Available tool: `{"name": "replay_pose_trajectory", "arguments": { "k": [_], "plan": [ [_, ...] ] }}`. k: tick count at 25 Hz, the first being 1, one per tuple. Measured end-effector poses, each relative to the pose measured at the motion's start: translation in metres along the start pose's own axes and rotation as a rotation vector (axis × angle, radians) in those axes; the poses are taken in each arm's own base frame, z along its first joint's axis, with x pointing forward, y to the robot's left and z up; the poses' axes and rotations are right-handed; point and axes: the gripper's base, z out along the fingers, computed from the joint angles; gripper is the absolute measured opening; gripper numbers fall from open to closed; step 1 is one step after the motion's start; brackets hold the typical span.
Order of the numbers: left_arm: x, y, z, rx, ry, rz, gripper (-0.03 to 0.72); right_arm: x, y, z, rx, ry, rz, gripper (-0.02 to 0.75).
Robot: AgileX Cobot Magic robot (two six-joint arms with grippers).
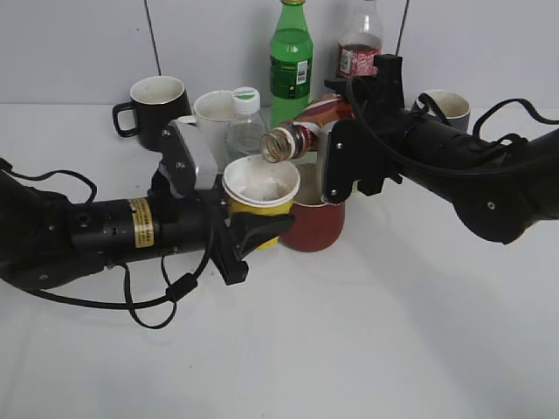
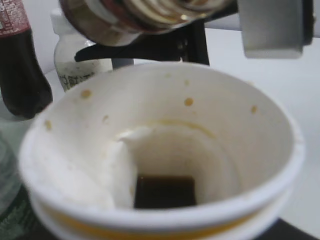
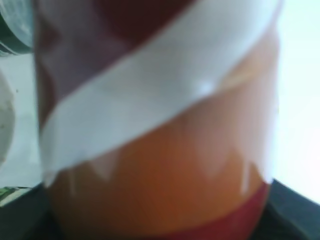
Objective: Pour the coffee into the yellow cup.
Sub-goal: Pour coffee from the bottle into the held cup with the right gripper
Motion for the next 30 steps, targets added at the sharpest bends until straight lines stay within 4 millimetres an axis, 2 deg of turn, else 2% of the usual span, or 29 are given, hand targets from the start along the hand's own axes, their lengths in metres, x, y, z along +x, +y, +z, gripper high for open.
{"name": "replay_pose_trajectory", "arguments": {
  "k": [13, 30],
  "plan": [
    [0.0009, -0.0033, -0.0001, 0.036, 0.009, 0.022, 0.330, -0.0010, -0.0053, -0.0002, 0.059, -0.008, -0.116, 0.503],
    [0.0012, -0.0038, -0.0001, 0.042, 0.013, 0.026, 0.329, -0.0012, -0.0054, -0.0002, 0.061, -0.010, -0.128, 0.503]
  ]
}}
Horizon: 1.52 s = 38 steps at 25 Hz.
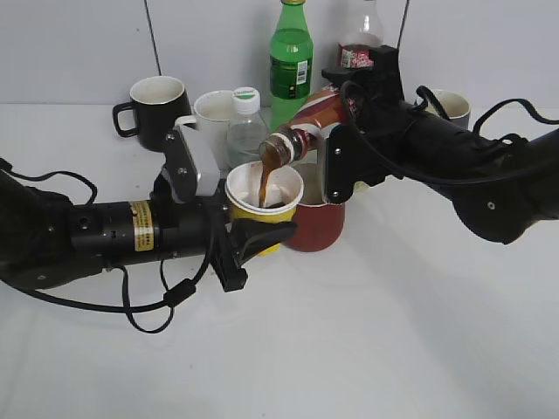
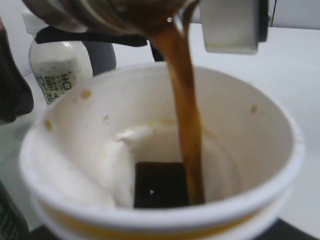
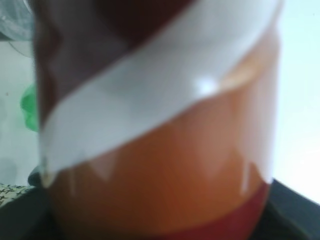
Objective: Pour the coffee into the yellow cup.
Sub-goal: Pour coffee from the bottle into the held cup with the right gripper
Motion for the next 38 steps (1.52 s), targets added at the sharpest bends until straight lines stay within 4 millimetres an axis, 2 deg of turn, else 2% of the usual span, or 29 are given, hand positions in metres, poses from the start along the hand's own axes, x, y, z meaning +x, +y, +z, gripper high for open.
{"name": "replay_pose_trajectory", "arguments": {
  "k": [27, 34, 38],
  "plan": [
    [0.0001, 0.0000, 0.0000, 0.000, 0.001, 0.000, 0.328, -0.0001, -0.0008, 0.0000, 0.009, -0.001, 0.015, 0.503],
    [0.0000, 0.0000, 0.0000, 0.000, 0.000, 0.000, 0.328, -0.0001, -0.0010, 0.0000, 0.011, -0.002, 0.205, 0.503],
    [-0.0056, 0.0023, -0.0002, -0.024, -0.062, -0.021, 0.328, 0.0002, -0.0011, 0.0000, 0.012, 0.000, 0.405, 0.503]
  ]
}}
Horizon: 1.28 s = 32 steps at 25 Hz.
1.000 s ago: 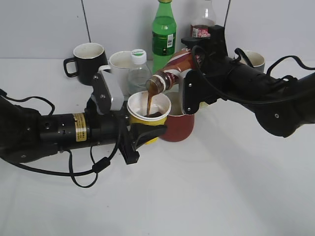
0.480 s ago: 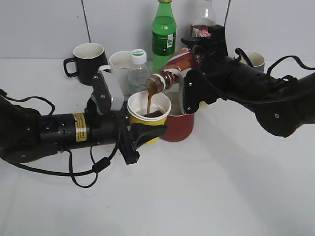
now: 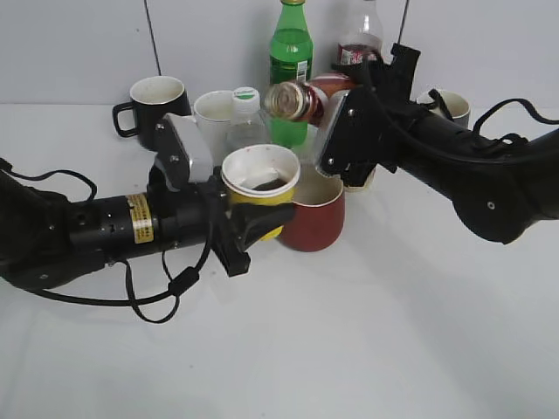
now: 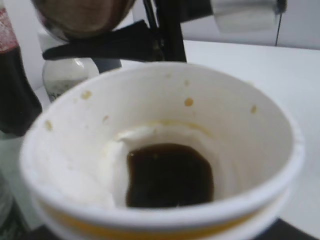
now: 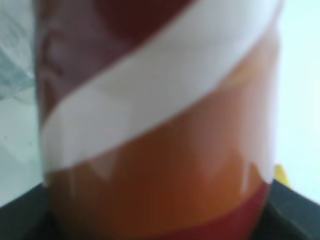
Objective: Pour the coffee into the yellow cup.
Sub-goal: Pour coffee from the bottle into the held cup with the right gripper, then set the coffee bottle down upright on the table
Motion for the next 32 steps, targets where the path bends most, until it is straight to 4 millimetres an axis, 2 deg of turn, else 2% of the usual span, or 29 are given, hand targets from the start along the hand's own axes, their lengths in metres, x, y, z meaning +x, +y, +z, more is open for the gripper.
{"name": "replay_pose_trajectory", "arguments": {
  "k": [5, 9, 13, 18, 22, 25, 28, 32],
  "plan": [
    [-0.003, 0.010, -0.003, -0.074, -0.037, -0.036, 0.328, 0.003, -0.001, -0.001, 0.022, 0.027, 0.328, 0.503],
    [-0.001, 0.022, -0.011, -0.114, -0.038, -0.043, 0.328, 0.007, -0.003, -0.009, 0.051, 0.070, 0.572, 0.503],
    [0.001, 0.032, -0.018, -0.149, -0.038, -0.051, 0.328, 0.018, -0.007, -0.027, 0.154, 0.181, 0.820, 0.503],
    [0.015, 0.039, -0.037, -0.216, -0.002, -0.104, 0.328, 0.038, 0.005, -0.054, 0.213, 0.292, 1.027, 0.503],
    [0.020, 0.044, -0.047, -0.270, 0.011, -0.139, 0.328, 0.058, 0.009, -0.073, 0.273, 0.344, 1.116, 0.503],
    [0.024, 0.055, -0.052, -0.388, 0.017, -0.178, 0.328, 0.070, 0.008, -0.080, 0.310, 0.375, 1.135, 0.503],
    [0.031, 0.058, -0.051, -0.425, 0.028, -0.160, 0.328, 0.077, 0.011, -0.079, 0.322, 0.371, 1.122, 0.503],
    [0.046, 0.063, -0.045, -0.435, 0.048, -0.165, 0.328, 0.084, 0.028, -0.072, 0.282, 0.381, 1.104, 0.503]
  ]
}}
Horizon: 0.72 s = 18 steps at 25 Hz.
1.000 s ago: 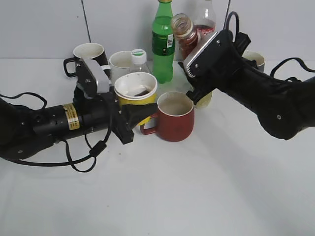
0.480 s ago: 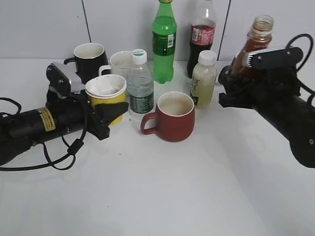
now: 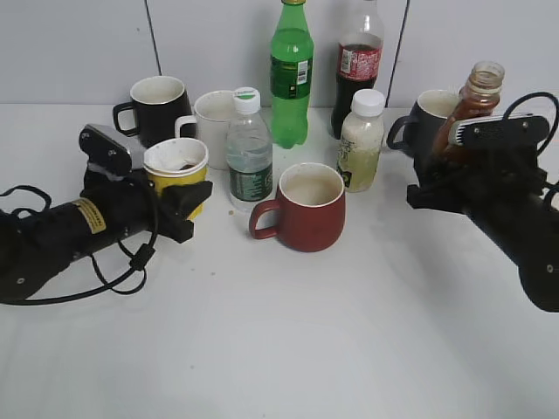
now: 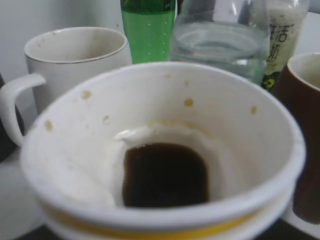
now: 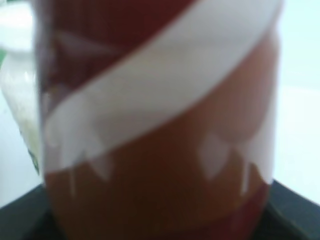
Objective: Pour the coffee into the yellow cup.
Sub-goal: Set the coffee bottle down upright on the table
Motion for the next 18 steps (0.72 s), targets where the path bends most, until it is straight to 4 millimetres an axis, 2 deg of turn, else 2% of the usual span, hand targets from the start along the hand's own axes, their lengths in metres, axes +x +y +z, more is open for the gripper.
{"name": "replay_pose_trajectory", "arguments": {
  "k": [6, 18],
  "plan": [
    [0.006, 0.005, 0.014, 0.001, -0.019, 0.002, 0.328, 0.013, 0.006, 0.013, -0.030, 0.014, -0.022, 0.503],
    [0.031, 0.010, 0.023, -0.017, 0.021, -0.031, 0.328, 0.018, 0.009, 0.016, -0.054, 0.017, -0.036, 0.503]
  ]
}}
